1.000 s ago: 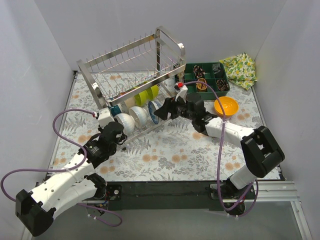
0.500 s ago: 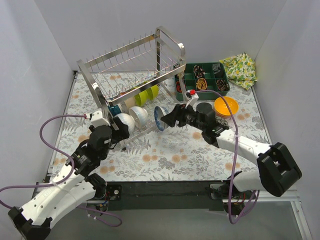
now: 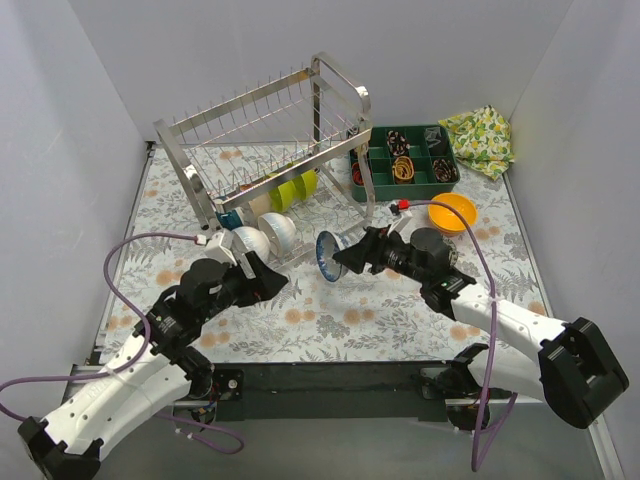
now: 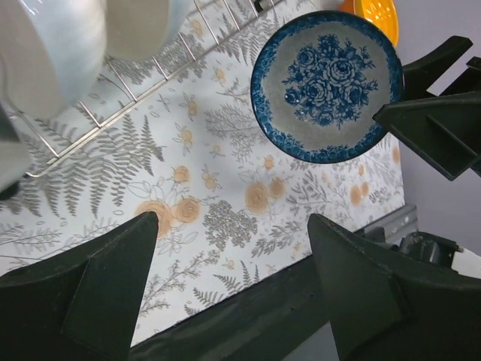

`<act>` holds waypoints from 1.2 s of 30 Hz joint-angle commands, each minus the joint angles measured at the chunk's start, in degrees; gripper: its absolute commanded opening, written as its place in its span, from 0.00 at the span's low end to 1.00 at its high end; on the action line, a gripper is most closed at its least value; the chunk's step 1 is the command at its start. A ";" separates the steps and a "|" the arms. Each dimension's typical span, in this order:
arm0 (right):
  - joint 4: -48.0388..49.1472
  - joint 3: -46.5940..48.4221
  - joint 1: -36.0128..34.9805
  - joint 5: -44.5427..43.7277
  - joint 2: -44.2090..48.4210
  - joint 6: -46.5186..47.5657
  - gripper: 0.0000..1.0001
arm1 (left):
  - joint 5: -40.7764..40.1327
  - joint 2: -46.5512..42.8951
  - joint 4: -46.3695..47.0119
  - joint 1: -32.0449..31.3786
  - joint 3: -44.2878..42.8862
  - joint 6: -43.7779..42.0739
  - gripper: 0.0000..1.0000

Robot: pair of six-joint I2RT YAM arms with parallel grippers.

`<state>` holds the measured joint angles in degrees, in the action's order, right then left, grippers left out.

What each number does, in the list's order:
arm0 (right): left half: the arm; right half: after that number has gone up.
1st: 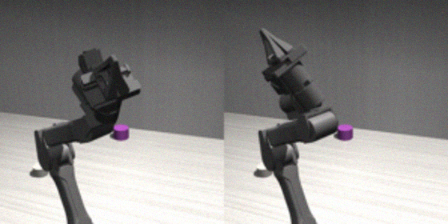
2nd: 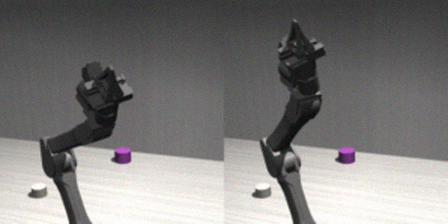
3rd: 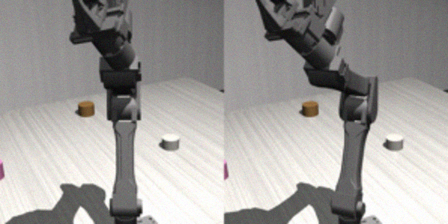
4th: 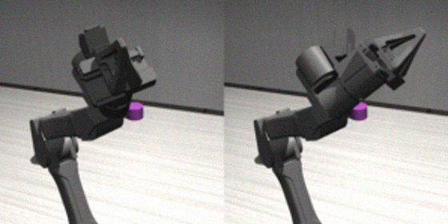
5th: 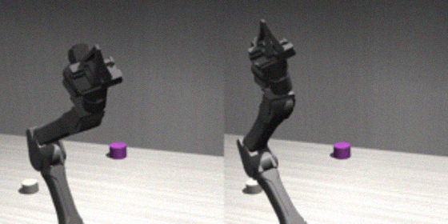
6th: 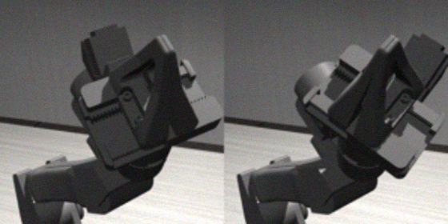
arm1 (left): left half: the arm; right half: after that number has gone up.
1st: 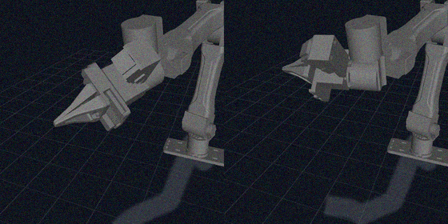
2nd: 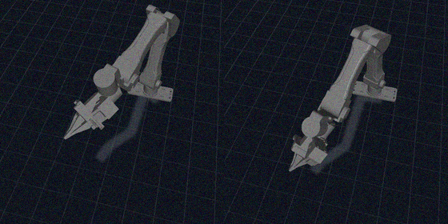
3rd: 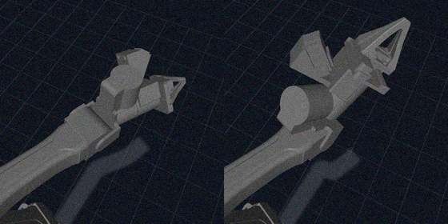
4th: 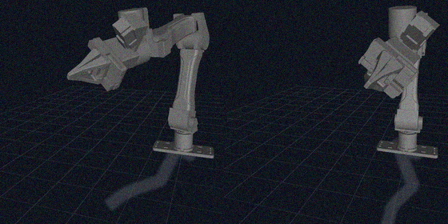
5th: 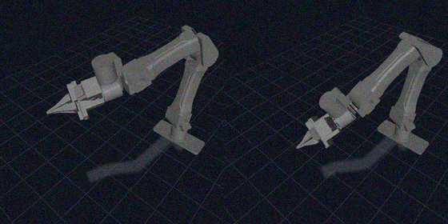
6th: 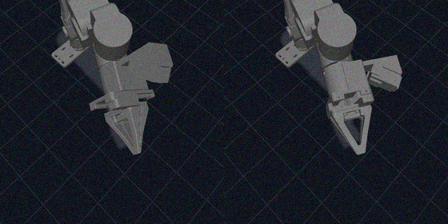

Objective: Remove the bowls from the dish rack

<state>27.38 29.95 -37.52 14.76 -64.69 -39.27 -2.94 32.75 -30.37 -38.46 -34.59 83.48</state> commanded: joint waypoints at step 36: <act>33.87 -15.19 -0.45 15.47 -0.53 -22.25 0.16 | -16.57 21.47 45.40 -19.11 18.85 31.92 0.44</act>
<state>51.07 15.05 -37.58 29.21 -64.79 -58.98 -18.24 52.82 10.09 -56.80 -17.34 113.82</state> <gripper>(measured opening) 0.774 0.472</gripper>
